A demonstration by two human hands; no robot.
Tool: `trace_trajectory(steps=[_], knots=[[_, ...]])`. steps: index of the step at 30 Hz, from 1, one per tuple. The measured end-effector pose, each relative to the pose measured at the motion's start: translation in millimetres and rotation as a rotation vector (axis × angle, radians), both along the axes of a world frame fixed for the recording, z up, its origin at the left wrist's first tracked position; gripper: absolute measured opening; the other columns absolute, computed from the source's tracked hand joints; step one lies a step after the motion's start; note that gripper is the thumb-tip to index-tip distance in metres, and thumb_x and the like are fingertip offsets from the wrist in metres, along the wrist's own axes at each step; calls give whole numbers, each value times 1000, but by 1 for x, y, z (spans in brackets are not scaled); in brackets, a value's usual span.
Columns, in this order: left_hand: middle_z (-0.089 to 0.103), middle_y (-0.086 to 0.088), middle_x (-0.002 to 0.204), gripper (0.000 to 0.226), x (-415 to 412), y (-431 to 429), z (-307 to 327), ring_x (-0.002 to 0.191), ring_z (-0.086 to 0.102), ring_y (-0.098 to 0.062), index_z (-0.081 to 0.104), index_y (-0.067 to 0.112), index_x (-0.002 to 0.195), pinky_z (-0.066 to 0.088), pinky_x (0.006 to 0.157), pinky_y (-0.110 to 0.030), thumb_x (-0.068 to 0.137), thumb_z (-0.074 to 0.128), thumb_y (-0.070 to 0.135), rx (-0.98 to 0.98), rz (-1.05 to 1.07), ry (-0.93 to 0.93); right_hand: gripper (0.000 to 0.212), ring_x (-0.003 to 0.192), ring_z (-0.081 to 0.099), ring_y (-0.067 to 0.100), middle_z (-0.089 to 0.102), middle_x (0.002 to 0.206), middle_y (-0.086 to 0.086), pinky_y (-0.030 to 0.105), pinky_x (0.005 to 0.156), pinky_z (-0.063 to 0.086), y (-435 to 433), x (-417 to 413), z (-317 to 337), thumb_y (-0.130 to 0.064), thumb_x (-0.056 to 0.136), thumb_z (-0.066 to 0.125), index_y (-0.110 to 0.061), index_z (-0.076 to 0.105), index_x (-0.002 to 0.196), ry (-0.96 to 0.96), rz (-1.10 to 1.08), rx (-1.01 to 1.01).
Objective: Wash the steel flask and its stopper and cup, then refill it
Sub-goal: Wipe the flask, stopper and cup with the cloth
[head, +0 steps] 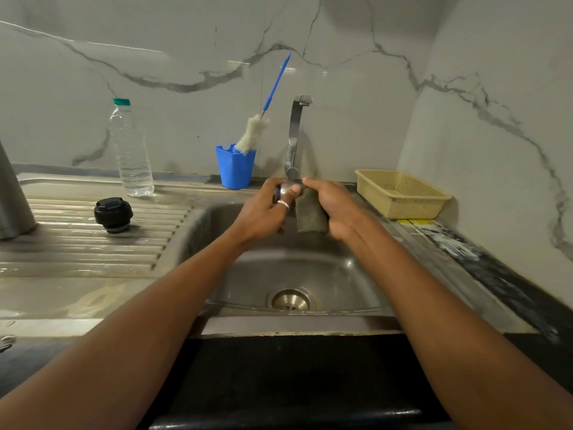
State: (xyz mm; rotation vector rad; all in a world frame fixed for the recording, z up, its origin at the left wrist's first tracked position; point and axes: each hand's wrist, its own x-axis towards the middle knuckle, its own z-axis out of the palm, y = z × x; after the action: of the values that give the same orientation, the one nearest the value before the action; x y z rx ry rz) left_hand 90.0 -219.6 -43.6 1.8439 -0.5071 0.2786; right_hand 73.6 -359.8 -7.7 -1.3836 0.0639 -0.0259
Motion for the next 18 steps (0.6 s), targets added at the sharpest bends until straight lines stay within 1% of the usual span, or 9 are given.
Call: trace_trajectory(steps=[2, 3, 5, 6, 8, 10, 13, 16, 18], knots=[[74, -11, 104, 52, 6, -6, 3, 93, 73, -23, 65, 14, 123, 63, 80, -40, 103, 44, 57, -294, -95, 355, 26, 85, 70, 24, 72, 101, 14, 49, 84, 60, 8, -6, 1, -22, 100, 64, -6, 65, 120, -117, 11, -95], [76, -10, 105, 53, 9, -4, 1, 97, 73, -24, 69, 16, 119, 62, 86, -42, 103, 42, 59, -418, -154, 487, 32, 92, 69, 22, 70, 106, 9, 46, 88, 59, 12, -7, 0, -22, 99, 66, -10, 61, 128, -199, -9, -252], [75, -4, 91, 53, 13, 2, -1, 85, 71, -19, 71, 18, 110, 58, 77, -35, 102, 41, 62, -461, -171, 601, 42, 102, 66, 17, 65, 117, 4, 35, 90, 57, 16, -4, -6, -23, 96, 70, -16, 55, 135, -298, -36, -500], [71, -2, 83, 54, 12, 5, -1, 76, 66, -16, 70, 19, 105, 55, 68, -32, 100, 43, 65, -399, -123, 592, 42, 99, 66, 15, 65, 116, 4, 31, 86, 57, 17, -3, -9, -23, 95, 70, -16, 54, 134, -288, -33, -519], [65, 0, 82, 57, 10, 8, -4, 73, 62, -14, 65, 18, 105, 50, 60, -28, 96, 45, 71, -129, 24, 420, 24, 78, 68, 11, 69, 102, 5, 28, 70, 58, 16, -3, -9, -17, 95, 68, -15, 60, 118, -192, -38, -365], [64, -2, 100, 53, 10, 7, -9, 88, 63, -16, 54, 16, 126, 48, 66, -24, 100, 48, 61, 124, 118, 90, 4, 61, 65, 13, 69, 80, 7, 26, 57, 56, 14, -8, -3, -9, 94, 63, -11, 66, 93, -80, -20, -154], [60, -3, 116, 43, 9, 0, -10, 100, 57, -16, 43, 16, 136, 43, 77, -23, 106, 46, 46, 224, 98, -157, 13, 64, 67, 20, 71, 79, 11, 34, 61, 60, 7, -6, 1, -7, 94, 59, -5, 69, 87, 41, -64, -11], [64, -4, 90, 44, 5, -4, -1, 73, 58, -9, 50, 15, 112, 44, 59, -24, 106, 34, 55, 150, 89, -20, 16, 75, 69, 25, 73, 97, 21, 49, 77, 61, 10, -3, -1, -12, 98, 60, 0, 69, 102, -5, -62, -15], [60, -5, 69, 54, 10, -3, 1, 56, 52, -9, 56, 15, 90, 43, 49, -26, 106, 29, 58, -17, 28, 231, 21, 75, 67, 18, 69, 96, 13, 37, 69, 62, 18, -5, -3, -16, 100, 62, -5, 61, 118, -107, -49, -110]])
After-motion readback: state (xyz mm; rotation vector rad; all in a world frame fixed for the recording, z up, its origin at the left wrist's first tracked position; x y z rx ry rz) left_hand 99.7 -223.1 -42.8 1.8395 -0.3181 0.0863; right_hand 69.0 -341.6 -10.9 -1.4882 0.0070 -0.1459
